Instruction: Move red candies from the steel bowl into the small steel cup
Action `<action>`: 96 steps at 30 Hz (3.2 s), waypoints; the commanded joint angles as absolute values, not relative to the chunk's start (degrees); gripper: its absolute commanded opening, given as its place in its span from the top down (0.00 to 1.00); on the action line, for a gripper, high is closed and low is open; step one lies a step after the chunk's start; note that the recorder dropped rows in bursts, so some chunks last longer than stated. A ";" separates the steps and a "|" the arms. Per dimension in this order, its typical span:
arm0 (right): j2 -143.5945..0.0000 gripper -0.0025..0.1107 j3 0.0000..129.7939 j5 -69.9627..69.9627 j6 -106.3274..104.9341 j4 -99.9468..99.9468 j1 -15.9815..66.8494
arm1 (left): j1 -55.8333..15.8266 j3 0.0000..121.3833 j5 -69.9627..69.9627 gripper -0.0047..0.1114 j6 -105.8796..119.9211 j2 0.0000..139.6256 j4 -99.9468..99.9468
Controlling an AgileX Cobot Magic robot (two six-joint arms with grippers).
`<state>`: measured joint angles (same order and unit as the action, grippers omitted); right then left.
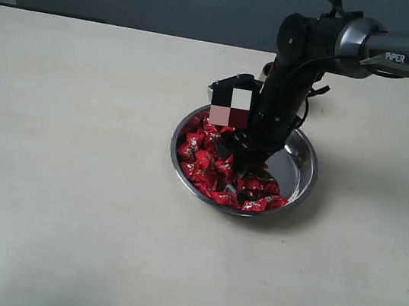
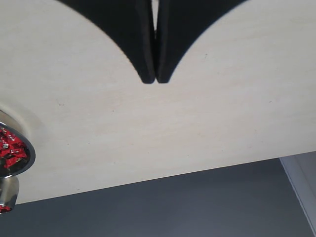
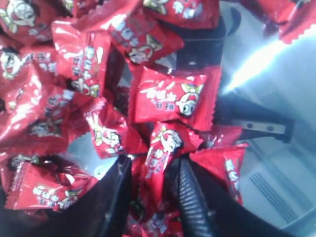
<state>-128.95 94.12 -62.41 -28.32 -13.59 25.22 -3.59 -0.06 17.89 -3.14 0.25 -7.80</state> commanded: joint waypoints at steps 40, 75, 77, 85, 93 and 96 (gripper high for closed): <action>-120.18 0.98 93.96 -59.37 -28.28 -10.61 24.20 | -4.19 0.00 17.69 0.96 -3.46 0.00 -7.77; -126.45 0.97 95.91 -22.27 -27.04 -18.75 13.77 | -4.19 0.00 17.69 0.96 -3.46 0.00 -7.77; -126.45 0.97 95.91 -22.50 -27.04 -18.75 13.77 | -4.19 0.00 17.69 0.96 -3.46 0.00 -7.77; -126.45 0.97 95.91 -24.21 -25.43 -18.92 13.77 | -4.19 0.00 17.69 0.96 -3.46 0.00 -7.77; -126.45 0.74 95.91 -24.21 -24.67 -18.92 13.77 | -4.19 0.00 17.69 0.96 -3.46 0.00 -7.77; -126.45 0.74 95.91 -24.21 -24.43 -18.92 13.77 | -4.19 0.00 17.69 0.96 -3.46 0.00 -7.77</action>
